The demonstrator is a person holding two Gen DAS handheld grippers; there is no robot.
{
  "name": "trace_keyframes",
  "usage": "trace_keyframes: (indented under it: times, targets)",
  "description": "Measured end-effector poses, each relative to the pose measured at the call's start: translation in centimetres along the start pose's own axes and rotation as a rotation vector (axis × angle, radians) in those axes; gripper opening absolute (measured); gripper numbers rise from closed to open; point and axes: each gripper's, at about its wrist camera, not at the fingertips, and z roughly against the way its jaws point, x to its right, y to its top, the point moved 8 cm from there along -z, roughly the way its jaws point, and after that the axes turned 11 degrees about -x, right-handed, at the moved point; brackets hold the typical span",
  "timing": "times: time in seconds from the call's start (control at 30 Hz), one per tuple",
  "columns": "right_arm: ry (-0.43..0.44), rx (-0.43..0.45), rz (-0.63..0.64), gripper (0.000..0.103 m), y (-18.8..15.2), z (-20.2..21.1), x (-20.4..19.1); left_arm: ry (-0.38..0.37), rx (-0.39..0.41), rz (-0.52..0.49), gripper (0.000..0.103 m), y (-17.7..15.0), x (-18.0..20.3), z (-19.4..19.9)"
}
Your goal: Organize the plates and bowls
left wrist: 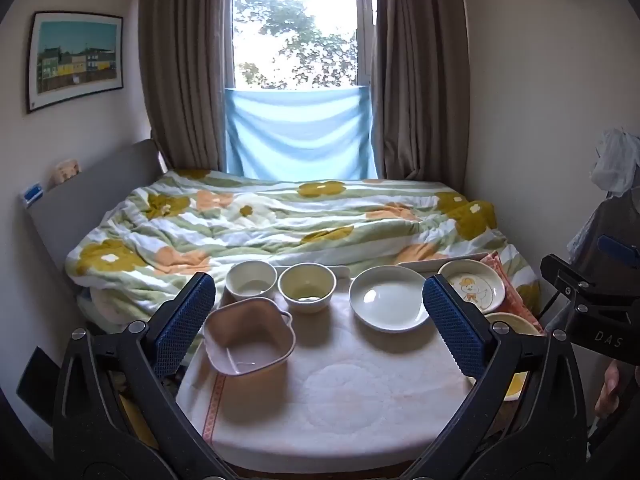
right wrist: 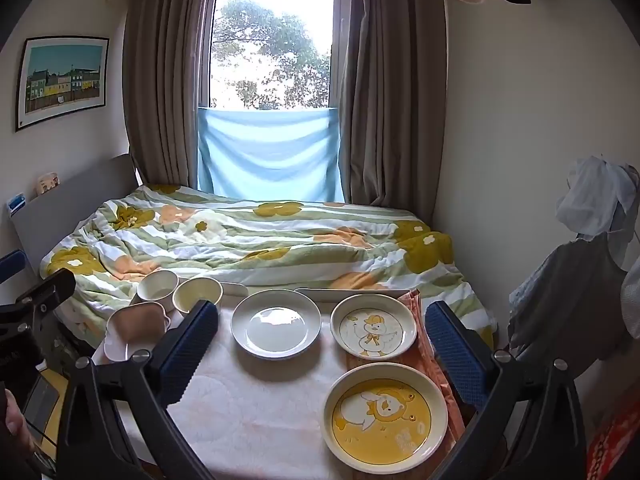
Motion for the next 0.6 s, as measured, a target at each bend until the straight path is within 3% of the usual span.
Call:
trace_keyframes:
  times: [0.27,0.6]
  targets:
    - [-0.008,-0.006,-0.009,0.103,-0.6,0.1,-0.1,0.0,0.036,0.016,0.103,-0.2,-0.2,0.7]
    - [-0.011,-0.036,-0.019,0.103,-0.7,0.2,-0.2,0.005,0.006,0.018,0.103,0.0,-0.4,0.6]
